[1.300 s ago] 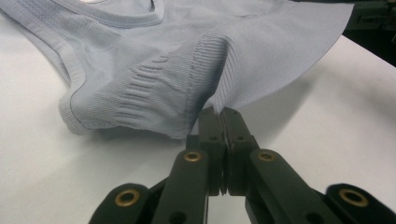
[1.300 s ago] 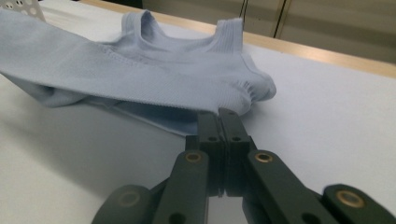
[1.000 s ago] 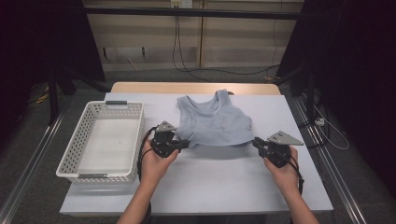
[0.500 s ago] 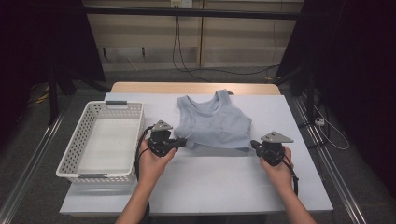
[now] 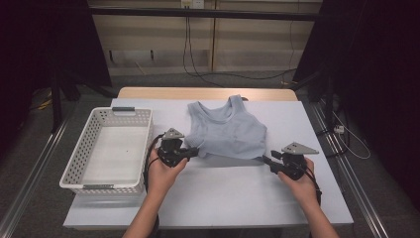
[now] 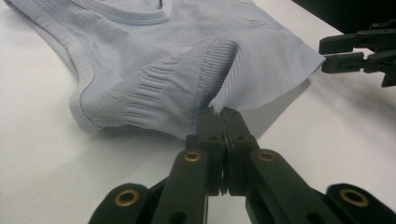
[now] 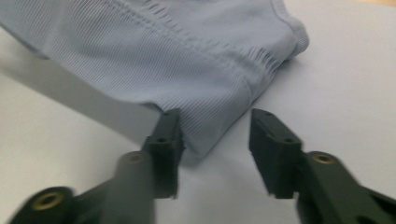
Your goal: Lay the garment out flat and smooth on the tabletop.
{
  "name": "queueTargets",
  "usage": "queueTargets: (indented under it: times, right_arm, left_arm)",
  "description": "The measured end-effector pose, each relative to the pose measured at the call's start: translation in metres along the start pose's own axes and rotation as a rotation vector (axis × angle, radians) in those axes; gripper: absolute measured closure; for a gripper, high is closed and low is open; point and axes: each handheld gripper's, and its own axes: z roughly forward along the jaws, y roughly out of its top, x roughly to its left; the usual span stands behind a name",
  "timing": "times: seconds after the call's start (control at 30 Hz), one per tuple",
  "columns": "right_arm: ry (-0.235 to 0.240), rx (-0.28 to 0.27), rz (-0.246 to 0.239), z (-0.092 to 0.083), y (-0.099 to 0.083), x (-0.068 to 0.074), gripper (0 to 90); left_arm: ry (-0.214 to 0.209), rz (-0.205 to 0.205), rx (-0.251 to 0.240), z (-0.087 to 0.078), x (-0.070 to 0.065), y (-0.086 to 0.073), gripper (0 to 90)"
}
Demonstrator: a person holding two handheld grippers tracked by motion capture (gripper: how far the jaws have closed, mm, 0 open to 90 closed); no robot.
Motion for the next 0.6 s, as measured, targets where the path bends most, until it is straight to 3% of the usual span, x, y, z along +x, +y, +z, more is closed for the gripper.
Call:
queueTargets:
  times: [0.1, 0.23, 0.27, 0.3, 0.33, 0.37, 0.4, 0.47, 0.53, 0.6]
  right_arm:
    - [0.011, 0.020, -0.008, 0.002, -0.002, 0.002, 42.5]
    - [0.002, 0.044, -0.034, 0.008, -0.002, 0.006, 39.9]
    - [-0.014, 0.057, -0.048, 0.013, -0.003, 0.009, 49.0]
    - [-0.014, 0.057, -0.048, 0.013, -0.003, 0.009, 49.0]
    - [-0.016, 0.061, -0.055, 0.015, -0.002, 0.009, 53.6]
    - [-0.055, 0.074, -0.041, 0.018, -0.001, 0.008, 61.3]
    - [-0.055, 0.074, -0.041, 0.018, -0.001, 0.008, 61.3]
    - [-0.069, 0.068, -0.032, 0.020, 0.000, 0.006, 72.1]
    - [-0.055, 0.053, -0.024, 0.020, 0.000, 0.005, 84.1]
    - [-0.048, 0.047, -0.033, 0.019, 0.001, 0.005, 89.4]
  left_arm:
    - [0.002, 0.006, 0.003, 0.000, 0.000, 0.001, 88.6]
    - [-0.002, 0.002, 0.002, 0.000, -0.001, 0.001, 88.6]
    - [-0.003, 0.003, 0.002, 0.001, -0.001, 0.000, 88.6]
    - [-0.003, 0.002, 0.001, 0.001, -0.001, 0.000, 88.6]
    - [-0.003, 0.003, 0.004, 0.001, -0.001, 0.000, 88.6]
    - [-0.006, -0.001, -0.001, 0.001, -0.001, 0.000, 88.6]
    - [-0.010, -0.004, -0.001, 0.001, -0.001, 0.000, 88.6]
    - [-0.011, 0.000, -0.001, 0.001, -0.002, 0.001, 88.6]
    - [-0.011, 0.004, 0.000, 0.002, -0.002, 0.000, 88.6]
    - [-0.010, 0.003, 0.007, 0.003, -0.001, -0.001, 88.5]
